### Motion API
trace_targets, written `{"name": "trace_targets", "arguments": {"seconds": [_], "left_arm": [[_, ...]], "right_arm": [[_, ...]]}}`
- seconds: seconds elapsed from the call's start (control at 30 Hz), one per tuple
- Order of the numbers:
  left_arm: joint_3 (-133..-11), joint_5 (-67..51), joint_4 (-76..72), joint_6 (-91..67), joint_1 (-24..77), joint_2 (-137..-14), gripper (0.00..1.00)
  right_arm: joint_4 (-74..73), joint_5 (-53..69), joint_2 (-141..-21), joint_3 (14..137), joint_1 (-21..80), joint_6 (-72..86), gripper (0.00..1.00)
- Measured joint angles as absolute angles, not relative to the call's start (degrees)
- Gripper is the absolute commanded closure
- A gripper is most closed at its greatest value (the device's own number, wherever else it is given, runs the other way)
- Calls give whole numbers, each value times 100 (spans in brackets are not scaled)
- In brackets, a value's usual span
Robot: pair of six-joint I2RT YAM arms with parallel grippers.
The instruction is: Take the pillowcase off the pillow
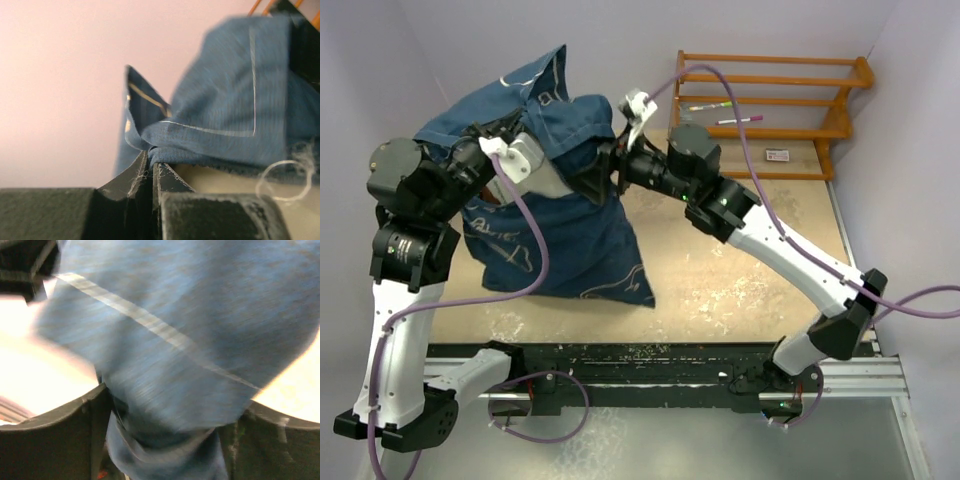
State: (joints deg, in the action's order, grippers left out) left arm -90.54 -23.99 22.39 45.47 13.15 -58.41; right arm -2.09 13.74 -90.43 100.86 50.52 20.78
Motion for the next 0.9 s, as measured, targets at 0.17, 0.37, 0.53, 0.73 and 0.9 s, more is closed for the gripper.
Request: {"name": "trace_targets", "arguments": {"seconds": [0.17,0.37,0.53,0.73,0.9], "left_arm": [[-9428,-2338,2556,4246,1288,-5892,97],[-9443,-2281,2727,4200,1288,-5894,100],[-9585,-2270,2902,4198,1288,-5951,100],[-9828,-2193,3155,4154,1284,-6003,100],[-9992,-2064,3481,4150,1264,-6025,100]], "right_arm": [[1304,1592,-8062,8097,5076,2034,5],[2659,1592,-7465,6928,5107,2128,0],[3081,1433,-7555,6726,5280,2145,0],[3385,703,-8095,7008,5970,1844,13],[3489,-285,-8643,7400,6346,1420,48]]}}
